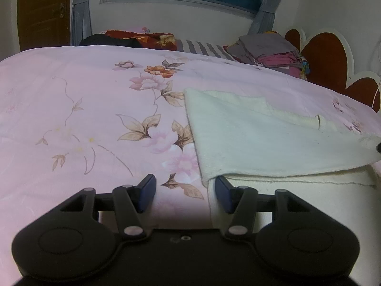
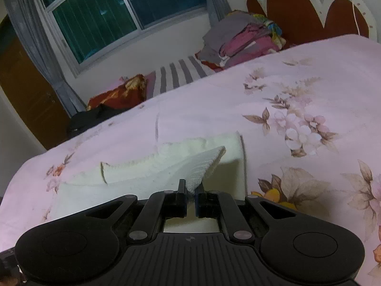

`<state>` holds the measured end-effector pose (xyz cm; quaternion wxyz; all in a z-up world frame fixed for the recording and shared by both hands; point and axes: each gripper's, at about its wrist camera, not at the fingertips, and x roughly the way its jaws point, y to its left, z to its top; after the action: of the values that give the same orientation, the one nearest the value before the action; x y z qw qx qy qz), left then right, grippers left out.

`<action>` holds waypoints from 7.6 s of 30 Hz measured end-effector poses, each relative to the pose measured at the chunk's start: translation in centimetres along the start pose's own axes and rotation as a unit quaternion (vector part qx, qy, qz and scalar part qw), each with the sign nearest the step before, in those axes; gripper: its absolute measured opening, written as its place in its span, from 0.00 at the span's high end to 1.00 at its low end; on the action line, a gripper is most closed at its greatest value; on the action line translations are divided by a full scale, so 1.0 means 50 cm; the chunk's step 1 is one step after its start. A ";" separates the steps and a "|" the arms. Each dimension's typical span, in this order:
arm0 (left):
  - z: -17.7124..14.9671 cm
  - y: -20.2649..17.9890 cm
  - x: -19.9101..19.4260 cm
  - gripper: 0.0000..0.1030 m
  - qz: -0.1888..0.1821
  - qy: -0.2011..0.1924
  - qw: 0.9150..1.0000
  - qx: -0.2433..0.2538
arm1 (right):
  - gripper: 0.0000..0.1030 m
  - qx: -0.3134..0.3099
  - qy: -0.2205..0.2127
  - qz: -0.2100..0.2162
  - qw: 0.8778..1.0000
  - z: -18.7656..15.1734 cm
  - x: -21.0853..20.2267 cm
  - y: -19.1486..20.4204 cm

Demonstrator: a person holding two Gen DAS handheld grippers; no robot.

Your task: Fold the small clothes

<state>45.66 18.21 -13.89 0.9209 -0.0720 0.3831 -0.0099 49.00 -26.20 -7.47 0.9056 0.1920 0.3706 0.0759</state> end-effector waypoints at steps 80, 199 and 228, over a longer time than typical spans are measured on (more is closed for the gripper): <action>0.089 -0.181 0.057 0.40 -0.082 -0.038 0.989 0.114 | 0.90 -0.096 0.037 -0.013 0.995 -0.018 0.079 0.066; -0.465 0.079 -0.386 0.97 -0.236 0.042 0.935 -0.260 | 0.96 0.184 0.131 0.248 0.942 -0.507 -0.462 -0.225; 0.003 0.021 -0.268 0.97 -0.262 -0.089 0.934 -0.228 | 0.96 0.108 -0.035 0.202 0.973 -0.003 -0.308 -0.072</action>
<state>36.28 20.25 -4.48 0.8749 -0.3782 0.2588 -0.1567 37.86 -33.74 0.87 0.8579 0.3622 0.2979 0.2102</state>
